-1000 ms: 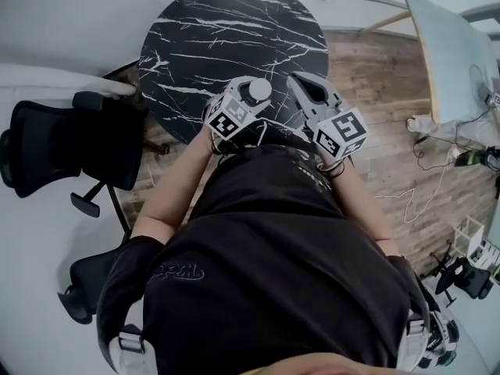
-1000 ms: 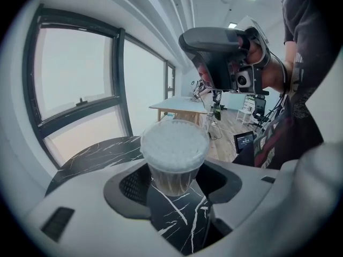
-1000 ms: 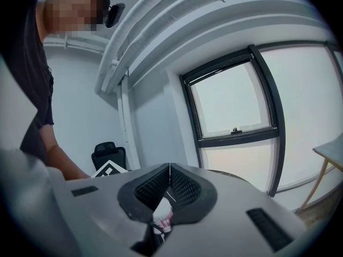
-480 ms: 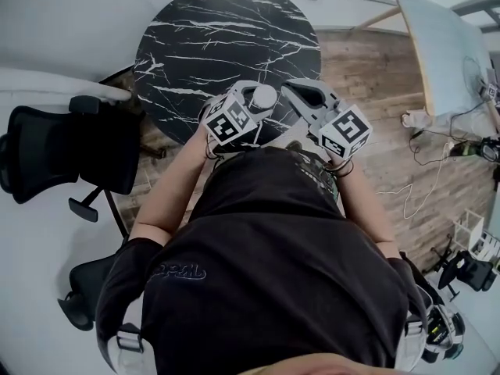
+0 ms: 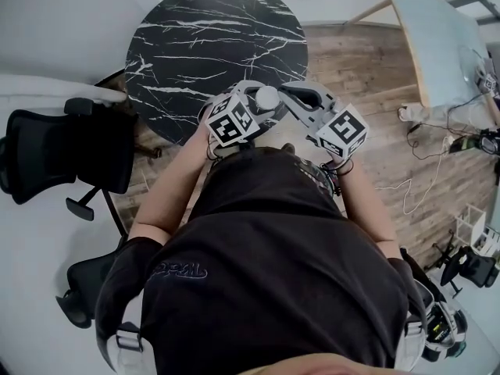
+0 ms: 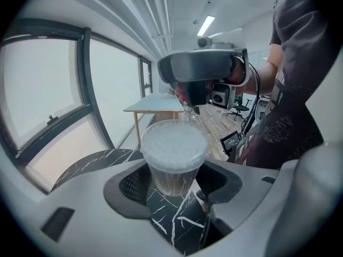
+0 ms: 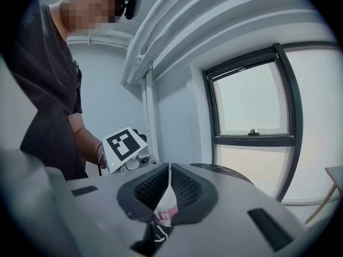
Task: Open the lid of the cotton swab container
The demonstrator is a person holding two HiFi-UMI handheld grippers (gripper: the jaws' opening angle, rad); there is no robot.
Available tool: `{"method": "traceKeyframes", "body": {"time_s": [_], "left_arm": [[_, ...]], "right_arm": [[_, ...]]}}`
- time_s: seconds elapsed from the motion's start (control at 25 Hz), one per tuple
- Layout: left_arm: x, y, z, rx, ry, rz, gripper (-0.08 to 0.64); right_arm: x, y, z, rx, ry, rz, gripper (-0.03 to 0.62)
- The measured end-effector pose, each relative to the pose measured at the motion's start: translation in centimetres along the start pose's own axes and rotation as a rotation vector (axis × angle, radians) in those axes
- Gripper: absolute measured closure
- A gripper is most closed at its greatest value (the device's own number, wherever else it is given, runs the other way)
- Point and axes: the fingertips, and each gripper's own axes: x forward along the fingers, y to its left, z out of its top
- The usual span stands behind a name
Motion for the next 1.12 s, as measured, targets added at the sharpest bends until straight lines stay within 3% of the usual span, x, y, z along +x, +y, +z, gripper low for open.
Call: {"method": "traceKeyframes", "body": {"time_s": [0.32, 0.48, 1.12], "left_arm": [[1.8, -3.0, 3.5, 0.018, 0.009, -0.013, 0.291], [2.6, -4.2, 5.1, 0.014, 0.006, -0.008, 0.291], [5.8, -9.5, 10.1, -0.025, 0.006, 0.028, 0.291]], "right_arm": [[-4.5, 0.0, -0.7, -0.011, -0.011, 0.032, 0.561], [-6.2, 0.4, -1.2, -0.03, 0.002, 0.077, 0.457], [-12.9, 2.1, -4.2, -0.104, 0.04, 0.222, 0.347]]}}
